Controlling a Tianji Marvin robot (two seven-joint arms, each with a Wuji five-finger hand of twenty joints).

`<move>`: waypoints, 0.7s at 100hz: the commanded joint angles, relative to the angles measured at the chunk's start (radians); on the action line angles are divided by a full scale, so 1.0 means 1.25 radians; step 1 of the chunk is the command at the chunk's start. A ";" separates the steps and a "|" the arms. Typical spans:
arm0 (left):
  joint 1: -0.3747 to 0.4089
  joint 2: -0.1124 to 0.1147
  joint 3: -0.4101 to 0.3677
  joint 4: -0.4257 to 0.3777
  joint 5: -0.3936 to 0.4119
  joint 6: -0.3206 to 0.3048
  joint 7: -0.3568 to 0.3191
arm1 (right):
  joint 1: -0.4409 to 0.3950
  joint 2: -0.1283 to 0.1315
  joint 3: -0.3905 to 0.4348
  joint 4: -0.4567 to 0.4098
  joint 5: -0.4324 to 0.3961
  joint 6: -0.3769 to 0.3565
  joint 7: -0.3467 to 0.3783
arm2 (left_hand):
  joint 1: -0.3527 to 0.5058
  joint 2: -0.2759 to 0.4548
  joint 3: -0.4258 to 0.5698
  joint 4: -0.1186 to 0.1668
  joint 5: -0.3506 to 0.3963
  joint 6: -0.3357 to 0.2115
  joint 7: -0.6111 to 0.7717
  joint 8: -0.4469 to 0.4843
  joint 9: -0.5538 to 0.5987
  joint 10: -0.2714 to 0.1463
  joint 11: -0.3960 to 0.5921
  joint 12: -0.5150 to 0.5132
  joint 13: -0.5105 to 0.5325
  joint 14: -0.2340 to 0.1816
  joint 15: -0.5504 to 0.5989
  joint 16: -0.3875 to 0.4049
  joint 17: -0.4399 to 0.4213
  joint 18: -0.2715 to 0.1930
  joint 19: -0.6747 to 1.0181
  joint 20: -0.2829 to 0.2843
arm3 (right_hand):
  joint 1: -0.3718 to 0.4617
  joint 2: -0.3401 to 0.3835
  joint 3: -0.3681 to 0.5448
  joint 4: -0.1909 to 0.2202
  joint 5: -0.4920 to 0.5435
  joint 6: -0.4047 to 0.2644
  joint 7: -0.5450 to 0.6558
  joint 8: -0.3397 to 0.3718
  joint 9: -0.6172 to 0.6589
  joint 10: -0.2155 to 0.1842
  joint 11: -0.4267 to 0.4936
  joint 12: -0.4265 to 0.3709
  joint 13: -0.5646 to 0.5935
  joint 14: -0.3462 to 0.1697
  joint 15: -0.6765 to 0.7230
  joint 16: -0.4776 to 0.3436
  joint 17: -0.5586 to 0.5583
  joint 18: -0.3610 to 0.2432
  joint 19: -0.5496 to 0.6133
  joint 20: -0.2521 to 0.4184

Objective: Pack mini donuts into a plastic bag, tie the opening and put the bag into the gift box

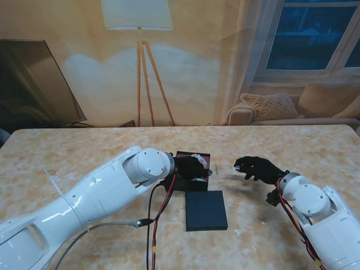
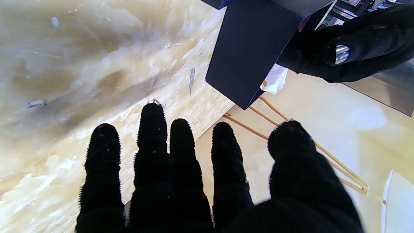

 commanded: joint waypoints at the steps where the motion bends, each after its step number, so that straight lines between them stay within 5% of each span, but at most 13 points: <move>1: 0.009 -0.001 -0.007 -0.013 -0.009 0.011 -0.012 | -0.007 -0.003 -0.002 0.000 0.000 -0.002 0.011 | 0.006 0.030 -0.019 0.016 0.008 0.017 0.006 -0.004 0.006 0.021 0.000 0.002 0.021 0.049 0.034 0.026 0.027 0.000 0.041 0.027 | 0.008 0.009 -0.013 0.018 0.004 -0.018 0.004 -0.001 0.006 -0.005 -0.005 0.006 0.007 -0.008 0.016 0.015 -0.001 0.005 -0.003 -0.006; 27: 0.019 -0.002 -0.020 -0.031 -0.036 0.036 -0.011 | -0.004 -0.003 -0.004 0.002 0.001 -0.001 0.013 | 0.015 0.030 -0.017 0.016 -0.012 0.062 -0.013 -0.022 -0.021 0.058 -0.025 -0.027 -0.011 0.075 0.029 0.003 0.060 -0.001 0.038 0.030 | 0.009 0.010 -0.014 0.018 0.003 -0.017 0.004 -0.001 0.006 -0.004 -0.006 0.006 0.007 -0.009 0.016 0.015 -0.001 0.005 -0.003 -0.006; 48: 0.024 0.002 -0.024 -0.052 -0.028 0.044 -0.004 | -0.003 -0.003 -0.005 0.002 0.001 0.000 0.013 | 0.030 0.028 -0.014 0.017 0.009 0.031 0.003 -0.017 -0.020 0.042 -0.017 -0.030 -0.021 0.066 0.031 -0.010 0.043 0.008 0.034 0.023 | 0.011 0.009 -0.015 0.018 0.005 -0.017 0.005 0.000 0.006 -0.004 -0.005 0.006 0.007 -0.009 0.016 0.015 -0.002 0.005 -0.003 -0.006; 70: 0.037 0.030 -0.040 -0.123 0.065 0.027 0.024 | -0.005 -0.003 -0.005 0.000 0.000 0.000 0.011 | 0.053 0.013 -0.010 0.019 0.035 -0.001 0.029 0.010 -0.033 0.030 -0.013 -0.025 -0.038 0.057 0.018 -0.014 0.005 0.028 0.033 0.031 | 0.012 0.009 -0.015 0.018 0.006 -0.021 0.006 0.000 0.006 -0.004 -0.005 0.006 0.007 -0.008 0.016 0.015 -0.002 0.005 -0.003 -0.006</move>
